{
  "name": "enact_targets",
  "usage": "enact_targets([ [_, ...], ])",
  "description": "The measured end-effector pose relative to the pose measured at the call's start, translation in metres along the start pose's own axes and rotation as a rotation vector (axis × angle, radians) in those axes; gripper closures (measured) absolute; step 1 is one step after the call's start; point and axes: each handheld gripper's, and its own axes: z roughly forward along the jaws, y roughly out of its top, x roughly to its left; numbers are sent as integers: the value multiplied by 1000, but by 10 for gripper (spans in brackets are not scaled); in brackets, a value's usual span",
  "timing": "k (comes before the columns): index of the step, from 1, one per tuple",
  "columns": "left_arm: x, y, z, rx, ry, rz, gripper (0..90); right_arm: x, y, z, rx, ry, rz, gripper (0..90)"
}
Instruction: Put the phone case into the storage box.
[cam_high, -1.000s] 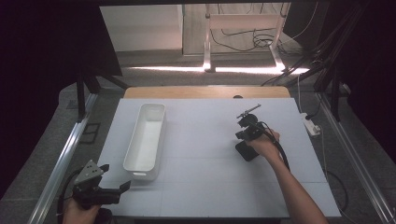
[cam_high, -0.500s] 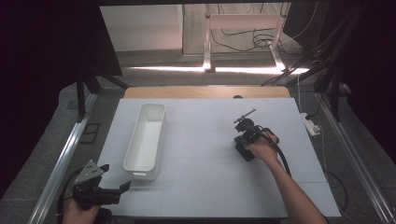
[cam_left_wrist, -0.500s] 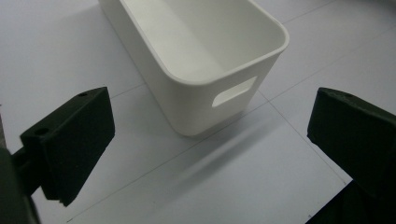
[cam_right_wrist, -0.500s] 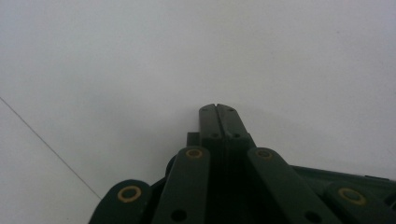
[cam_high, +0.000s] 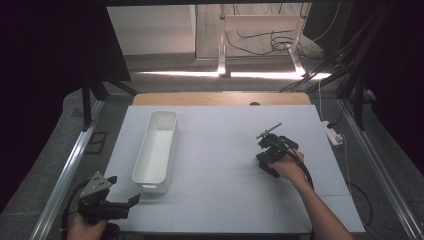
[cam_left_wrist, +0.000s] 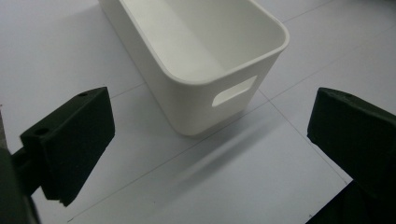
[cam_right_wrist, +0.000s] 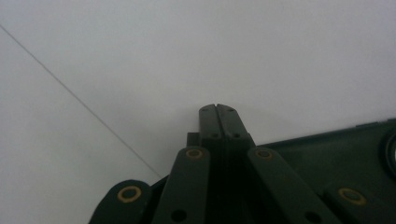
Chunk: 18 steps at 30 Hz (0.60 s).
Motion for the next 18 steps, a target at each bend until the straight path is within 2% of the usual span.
enact_targets([
  [5, 0, 0, 0, -1, 0, 0, 14, 1, -11, -4, 4, 21, -14, 900],
  [18, 2, -1, -1, -14, -8, -14, 10, 1, -35, -17, 16, 20, -3, 900],
])
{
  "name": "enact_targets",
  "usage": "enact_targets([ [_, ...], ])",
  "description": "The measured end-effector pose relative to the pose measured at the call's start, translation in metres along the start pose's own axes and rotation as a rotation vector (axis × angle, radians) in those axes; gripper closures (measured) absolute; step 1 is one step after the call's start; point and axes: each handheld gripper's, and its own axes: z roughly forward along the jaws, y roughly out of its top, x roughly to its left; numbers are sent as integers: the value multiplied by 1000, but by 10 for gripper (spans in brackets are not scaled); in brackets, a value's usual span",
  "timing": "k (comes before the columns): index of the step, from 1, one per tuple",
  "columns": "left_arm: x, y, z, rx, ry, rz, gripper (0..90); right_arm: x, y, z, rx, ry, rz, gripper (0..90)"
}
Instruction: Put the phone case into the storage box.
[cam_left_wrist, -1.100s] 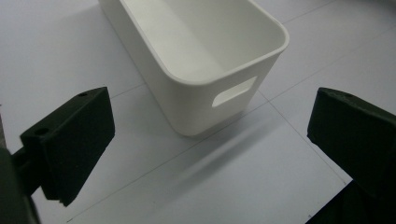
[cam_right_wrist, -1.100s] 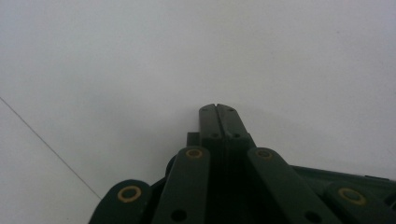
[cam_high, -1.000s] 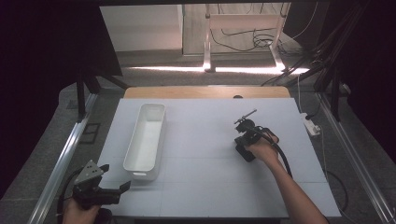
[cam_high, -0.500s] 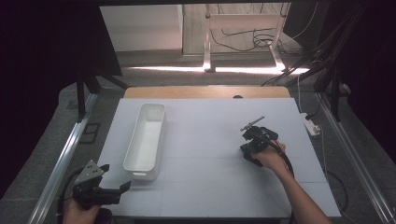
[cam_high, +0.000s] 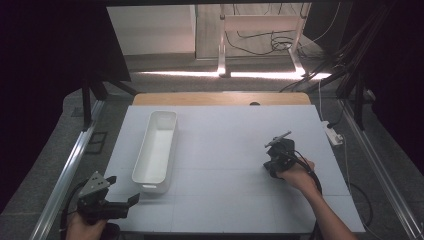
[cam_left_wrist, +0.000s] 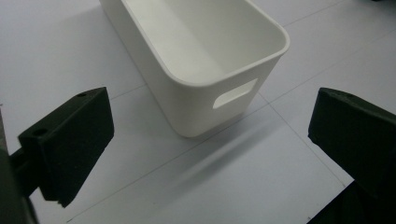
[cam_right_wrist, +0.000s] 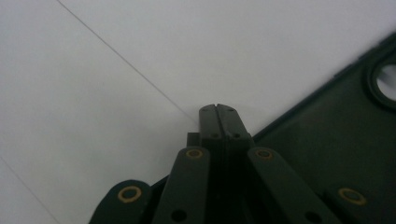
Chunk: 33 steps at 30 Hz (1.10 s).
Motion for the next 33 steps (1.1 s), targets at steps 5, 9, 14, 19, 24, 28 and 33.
enact_targets([
  [5, -1, 0, 0, 3, -4, 15, 14, -4, -10, -6, 0, -5, 17, 900],
  [9, -2, 1, 0, 2, -10, 28, 15, -8, -18, -10, 1, -15, 28, 900],
  [14, 1, 0, -1, -14, -44, 10, 17, -19, -33, -18, -9, -34, 57, 899],
  [19, 1, -1, -2, -24, -52, 17, 9, -27, -42, -23, -12, -49, 83, 899],
  [24, 1, 0, -1, -20, -53, 17, 4, -31, -43, -23, -13, -50, 98, 900],
  [28, 2, 0, -1, -23, -57, 11, 4, -27, -40, -26, -27, -49, 90, 899],
  [33, 2, 0, -1, -20, -64, 14, 4, -22, -34, -41, -89, -55, 78, 770],
])
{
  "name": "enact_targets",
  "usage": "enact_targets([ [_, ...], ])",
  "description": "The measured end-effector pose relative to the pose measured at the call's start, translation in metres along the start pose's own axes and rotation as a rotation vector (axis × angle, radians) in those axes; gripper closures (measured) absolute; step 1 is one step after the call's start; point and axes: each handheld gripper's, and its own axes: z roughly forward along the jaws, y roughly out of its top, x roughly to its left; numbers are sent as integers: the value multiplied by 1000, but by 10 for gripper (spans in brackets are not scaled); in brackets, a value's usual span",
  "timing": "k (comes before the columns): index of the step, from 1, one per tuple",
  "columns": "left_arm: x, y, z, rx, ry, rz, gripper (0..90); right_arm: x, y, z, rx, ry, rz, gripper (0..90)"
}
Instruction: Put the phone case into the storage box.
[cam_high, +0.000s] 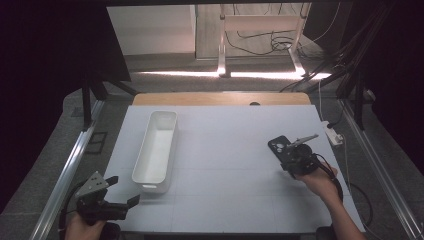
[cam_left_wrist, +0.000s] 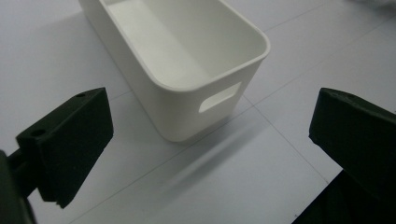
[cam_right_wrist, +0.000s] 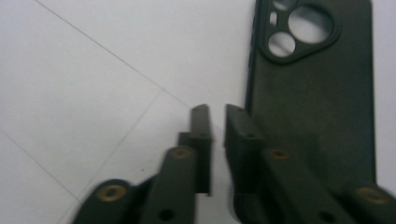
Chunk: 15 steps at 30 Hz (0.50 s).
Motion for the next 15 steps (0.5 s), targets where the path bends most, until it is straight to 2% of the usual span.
enact_targets([
  [1, 0, 0, 0, 0, -5, 5, 4, 0, 0, 0, 0, 0, 0, 770],
  [5, 0, 0, 0, 2, -10, 2, 2, 3, 4, -4, -11, -15, -18, 555],
  [8, 1, 0, 1, 8, -13, 1, 4, 4, 6, -5, -27, -33, -43, 429],
  [11, 0, 1, 1, 12, -11, 6, 6, 5, 8, -5, -40, -38, -40, 333],
  [14, -1, 1, 1, 16, -11, 13, 6, 6, 10, -5, -63, -31, -31, 192],
  [15, -1, 1, 1, 16, -11, 13, 7, 6, 11, -5, -63, -34, -28, 177],
])
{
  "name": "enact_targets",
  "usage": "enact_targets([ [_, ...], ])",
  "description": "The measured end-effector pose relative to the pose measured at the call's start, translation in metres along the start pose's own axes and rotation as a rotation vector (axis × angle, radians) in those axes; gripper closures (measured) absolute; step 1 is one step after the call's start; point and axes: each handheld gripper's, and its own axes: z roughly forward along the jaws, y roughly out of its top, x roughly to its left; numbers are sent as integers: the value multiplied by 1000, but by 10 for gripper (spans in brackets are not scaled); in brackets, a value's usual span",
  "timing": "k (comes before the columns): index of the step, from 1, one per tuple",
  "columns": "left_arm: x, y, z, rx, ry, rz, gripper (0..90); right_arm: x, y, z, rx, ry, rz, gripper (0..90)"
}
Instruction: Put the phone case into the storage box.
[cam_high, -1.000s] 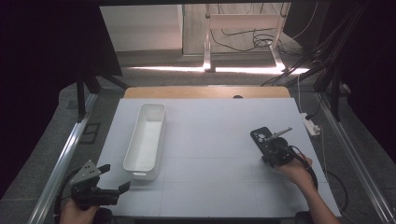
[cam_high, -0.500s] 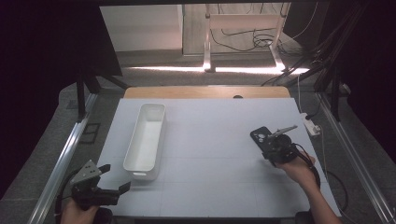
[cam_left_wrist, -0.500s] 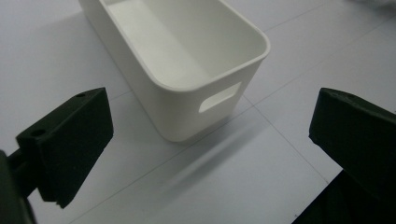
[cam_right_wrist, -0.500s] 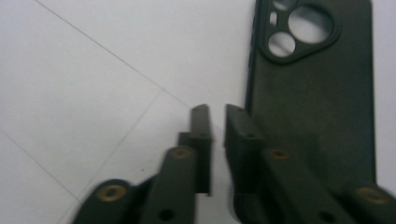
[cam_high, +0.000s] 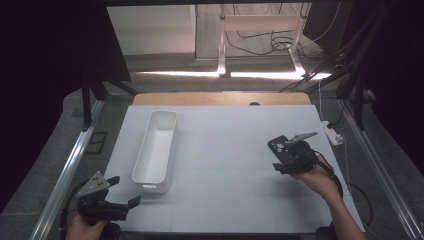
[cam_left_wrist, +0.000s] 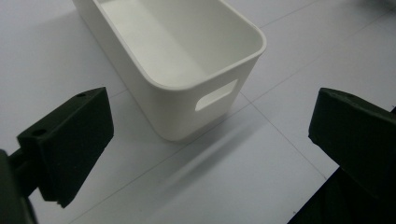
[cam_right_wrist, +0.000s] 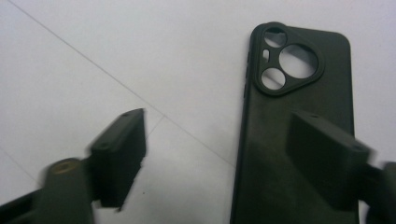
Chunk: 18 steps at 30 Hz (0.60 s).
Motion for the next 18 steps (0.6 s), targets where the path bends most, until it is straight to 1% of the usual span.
enact_targets([
  [1, 0, 0, 0, 1, -1, 2, 7, 0, 1, 0, -1, -7, 0, 143],
  [2, 0, 0, 0, 1, -1, 2, 7, 0, 1, 0, -1, -7, 0, 143],
  [3, 0, 0, 0, 0, -1, 3, 7, 0, 1, 0, -3, -5, 1, 118],
  [4, -1, 0, 0, 1, -1, 5, 7, 0, 2, 1, -1, 3, 7, 115],
  [5, -1, 0, 0, 1, -1, 7, 8, -2, 3, 1, 1, 16, 12, 93],
  [6, -1, 0, 1, 3, 0, 9, 9, -2, 4, 2, 12, 23, 18, 51],
  [8, -1, 0, 1, 3, 1, 11, 9, -3, 4, 2, 13, 12, 20, 11],
  [9, -2, 0, 1, 7, 3, 16, 10, -3, 4, 2, 12, 7, 9, 0],
  [12, -2, 1, 1, 11, 6, 18, 10, -4, 3, 2, 3, -13, 2, 0],
  [14, -2, 1, 1, 12, 5, 17, 10, -5, 3, 2, 0, -7, 5, 0],
  [18, -2, 0, 1, 10, 8, 13, 10, -12, 3, 1, -10, -12, 22, 0],
])
